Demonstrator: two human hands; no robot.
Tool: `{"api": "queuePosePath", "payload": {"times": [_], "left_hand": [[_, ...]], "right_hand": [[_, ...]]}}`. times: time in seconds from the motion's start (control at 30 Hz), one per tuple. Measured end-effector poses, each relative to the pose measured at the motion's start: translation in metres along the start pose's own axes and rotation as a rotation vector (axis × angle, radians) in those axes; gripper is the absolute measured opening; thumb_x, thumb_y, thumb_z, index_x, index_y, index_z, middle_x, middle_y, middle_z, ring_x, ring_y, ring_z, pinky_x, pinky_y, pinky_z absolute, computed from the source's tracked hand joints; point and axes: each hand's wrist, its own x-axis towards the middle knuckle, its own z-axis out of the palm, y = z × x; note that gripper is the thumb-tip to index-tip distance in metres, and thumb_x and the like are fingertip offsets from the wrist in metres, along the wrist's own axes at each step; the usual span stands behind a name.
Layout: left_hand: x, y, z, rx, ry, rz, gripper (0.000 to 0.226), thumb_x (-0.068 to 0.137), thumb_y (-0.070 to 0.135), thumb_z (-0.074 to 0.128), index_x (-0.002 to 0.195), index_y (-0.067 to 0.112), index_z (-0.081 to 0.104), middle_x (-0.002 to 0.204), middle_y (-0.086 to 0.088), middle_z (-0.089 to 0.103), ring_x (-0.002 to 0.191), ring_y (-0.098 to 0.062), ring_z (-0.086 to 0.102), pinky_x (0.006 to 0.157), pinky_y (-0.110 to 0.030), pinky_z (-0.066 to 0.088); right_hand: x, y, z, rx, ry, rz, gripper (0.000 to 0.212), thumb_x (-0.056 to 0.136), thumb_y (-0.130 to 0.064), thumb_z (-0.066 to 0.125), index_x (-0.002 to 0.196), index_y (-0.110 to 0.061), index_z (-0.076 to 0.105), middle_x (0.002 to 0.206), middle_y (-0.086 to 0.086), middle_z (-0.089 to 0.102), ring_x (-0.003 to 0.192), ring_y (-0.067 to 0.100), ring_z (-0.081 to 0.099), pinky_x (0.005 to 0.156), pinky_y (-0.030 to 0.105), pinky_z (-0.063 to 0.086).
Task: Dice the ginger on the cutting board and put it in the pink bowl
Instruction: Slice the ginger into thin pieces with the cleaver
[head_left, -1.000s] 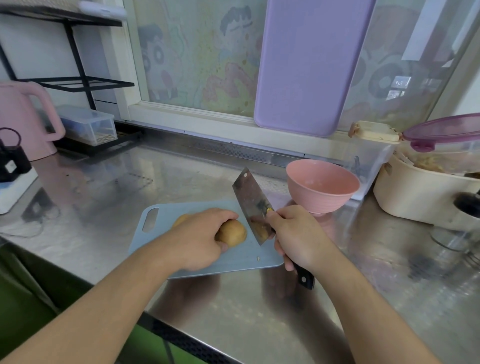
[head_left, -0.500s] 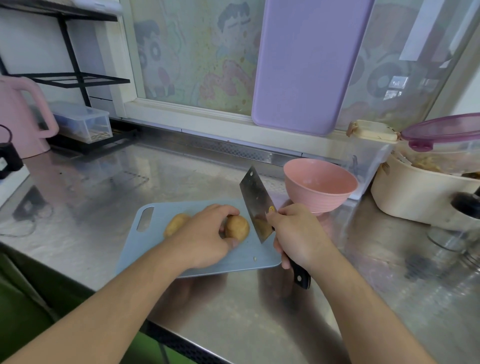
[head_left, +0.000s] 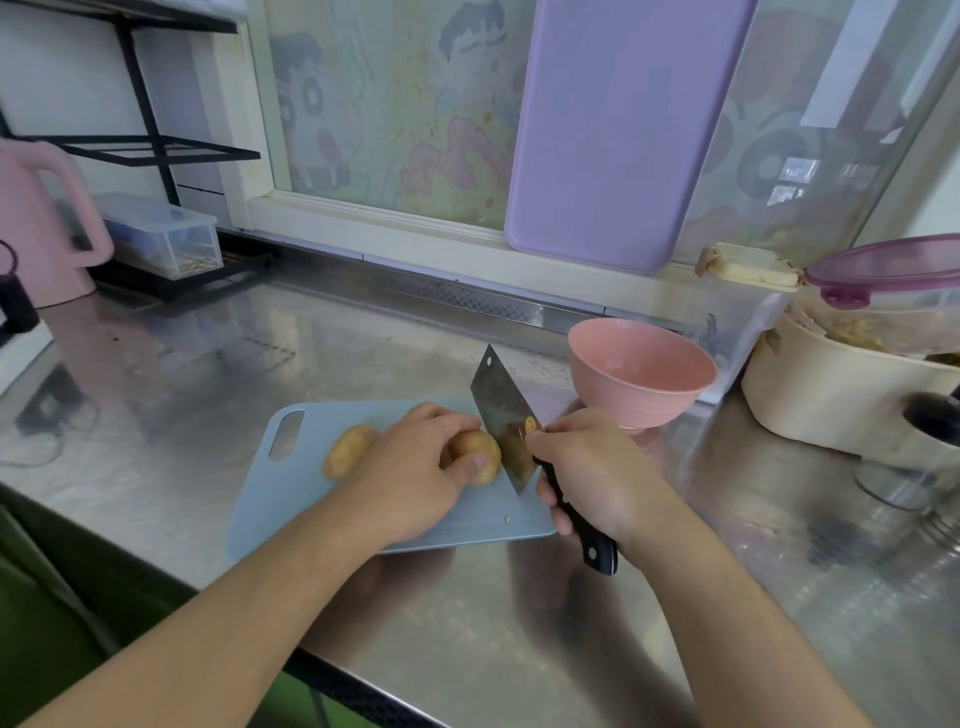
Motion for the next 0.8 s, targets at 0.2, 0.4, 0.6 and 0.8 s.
{"api": "queuePosePath", "payload": {"times": [0.2,0.4,0.6,0.8], "left_hand": [[0.0,-0.0014,0.0038,-0.036,0.049,0.025,0.044,0.1,0.04,0.066,0.143,0.033,0.063,0.123,0.019,0.054,0.097,-0.004,0.054,0.09,-0.019,0.04],[-0.0038,0.0045,0.0084,-0.024,0.101,0.023,0.044,0.099,0.045,0.065,0.142,0.039,0.061,0.127,0.021,0.054,0.102,-0.003,0.054,0.085,-0.016,0.037],[-0.0055,0.0031,0.0084,-0.047,0.091,0.017,0.05,0.089,0.05,0.075,0.135,0.037,0.062,0.115,0.021,0.053,0.092,0.002,0.056,0.075,-0.01,0.037],[-0.002,0.0039,0.0051,-0.088,0.146,-0.039,0.04,0.09,0.044,0.076,0.128,0.035,0.068,0.105,0.018,0.059,0.089,-0.002,0.059,0.081,-0.022,0.045]], "right_hand": [[-0.003,-0.0039,0.0018,-0.019,0.008,-0.017,0.04,0.1,-0.013,0.05,0.06,-0.007,0.052,0.057,0.019,0.058,0.034,0.025,0.046,0.053,0.031,0.041],[-0.0055,-0.0048,0.0026,-0.036,0.016,-0.018,0.04,0.1,-0.012,0.05,0.061,-0.006,0.053,0.055,0.016,0.058,0.032,0.024,0.047,0.051,0.03,0.041],[-0.0061,-0.0055,0.0035,-0.05,0.018,-0.006,0.037,0.099,-0.012,0.049,0.063,-0.007,0.049,0.051,0.01,0.057,0.032,0.024,0.047,0.049,0.029,0.039],[-0.0072,-0.006,0.0028,-0.028,0.02,0.008,0.035,0.1,-0.012,0.048,0.065,-0.008,0.047,0.05,0.007,0.056,0.032,0.024,0.046,0.047,0.027,0.037]]}}
